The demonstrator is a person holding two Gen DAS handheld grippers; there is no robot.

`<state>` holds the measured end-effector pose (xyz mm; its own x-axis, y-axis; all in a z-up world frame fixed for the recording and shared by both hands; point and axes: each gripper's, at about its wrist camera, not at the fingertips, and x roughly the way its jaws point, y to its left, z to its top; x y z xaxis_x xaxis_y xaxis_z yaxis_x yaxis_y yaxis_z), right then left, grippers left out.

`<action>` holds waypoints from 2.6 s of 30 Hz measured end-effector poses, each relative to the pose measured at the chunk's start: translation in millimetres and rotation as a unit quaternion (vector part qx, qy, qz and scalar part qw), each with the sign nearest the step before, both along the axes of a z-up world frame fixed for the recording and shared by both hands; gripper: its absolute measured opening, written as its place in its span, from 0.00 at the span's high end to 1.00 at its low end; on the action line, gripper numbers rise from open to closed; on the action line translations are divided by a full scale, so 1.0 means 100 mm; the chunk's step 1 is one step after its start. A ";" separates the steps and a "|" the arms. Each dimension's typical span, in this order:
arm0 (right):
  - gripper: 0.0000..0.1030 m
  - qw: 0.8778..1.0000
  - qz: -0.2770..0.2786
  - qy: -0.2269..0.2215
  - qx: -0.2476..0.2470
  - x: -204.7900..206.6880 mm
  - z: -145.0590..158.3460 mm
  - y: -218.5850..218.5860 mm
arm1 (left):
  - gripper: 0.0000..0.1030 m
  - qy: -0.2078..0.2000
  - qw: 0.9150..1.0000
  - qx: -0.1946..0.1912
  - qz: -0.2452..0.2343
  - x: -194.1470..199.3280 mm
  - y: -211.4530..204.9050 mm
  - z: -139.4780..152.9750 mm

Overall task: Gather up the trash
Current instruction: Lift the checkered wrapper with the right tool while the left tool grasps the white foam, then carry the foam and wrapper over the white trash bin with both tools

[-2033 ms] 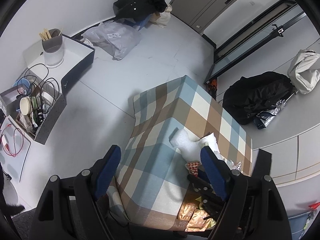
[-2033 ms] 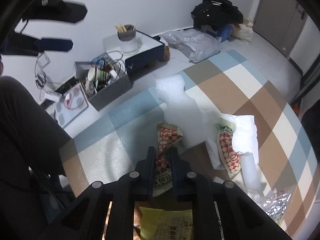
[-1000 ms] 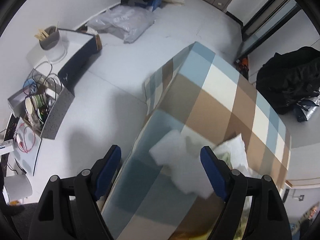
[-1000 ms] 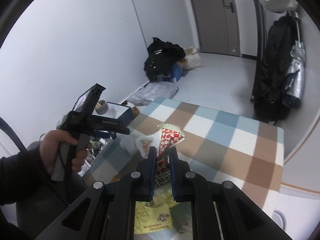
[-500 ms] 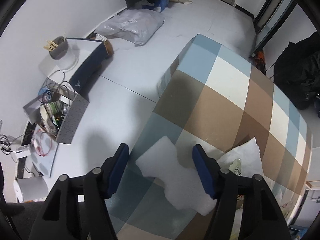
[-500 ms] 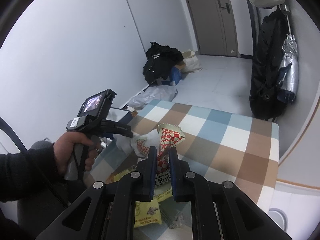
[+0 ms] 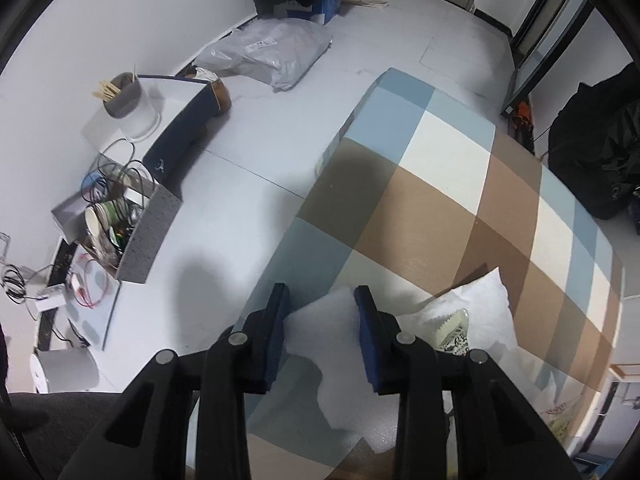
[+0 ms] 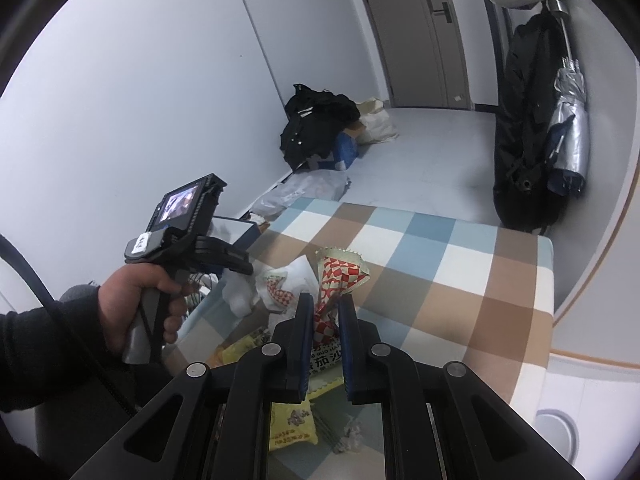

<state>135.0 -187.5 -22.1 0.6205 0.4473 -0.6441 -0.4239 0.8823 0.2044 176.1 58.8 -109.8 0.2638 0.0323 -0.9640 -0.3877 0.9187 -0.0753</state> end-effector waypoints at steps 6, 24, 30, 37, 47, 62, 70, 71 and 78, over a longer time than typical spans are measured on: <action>0.89 1.000 -0.009 0.004 -0.005 0.00 -0.03 -0.01 | 0.72 -0.011 1.000 -0.017 0.006 -0.02 0.03 0.04; 0.89 0.998 -0.052 -0.034 -0.008 -0.21 0.51 -0.33 | 0.73 -0.133 0.988 -0.073 -0.031 -0.20 -0.18 1.07; 0.89 0.993 -0.094 -0.065 0.004 -0.36 0.92 -0.71 | 0.73 -0.198 0.970 -0.109 -0.091 -0.33 -0.57 1.69; 0.89 0.979 -0.180 -0.098 0.010 -0.75 1.26 -1.38 | 0.73 -0.224 0.934 -0.190 -0.204 -0.39 -1.51 2.11; 0.89 0.950 -0.304 -0.049 0.042 -1.12 0.95 -2.54 | 0.73 -0.168 0.899 -0.201 -0.350 -0.27 -3.10 1.77; 0.89 0.905 -0.356 0.173 0.157 -0.73 -0.96 -3.59 | 0.73 0.048 0.892 -0.091 -0.441 0.16 -4.52 -0.26; 0.89 0.884 -0.340 0.257 0.194 -0.56 -1.82 -3.65 | 0.73 0.111 0.870 -0.044 -0.478 0.25 -4.87 -0.94; 0.89 0.882 -0.337 0.266 0.196 -0.54 -1.92 -3.64 | 0.73 0.114 0.869 -0.040 -0.479 0.26 -4.87 -0.99; 0.88 0.873 -0.320 0.310 0.198 -0.42 -2.32 -3.62 | 0.73 0.125 0.867 -0.021 -0.482 0.20 -4.96 -1.17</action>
<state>93.1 -549.9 -254.4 0.4128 0.4008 -0.8179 0.4295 0.7062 0.5628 196.4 -437.5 -226.8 -0.0690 -0.1224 -0.9901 0.5491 0.8239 -0.1401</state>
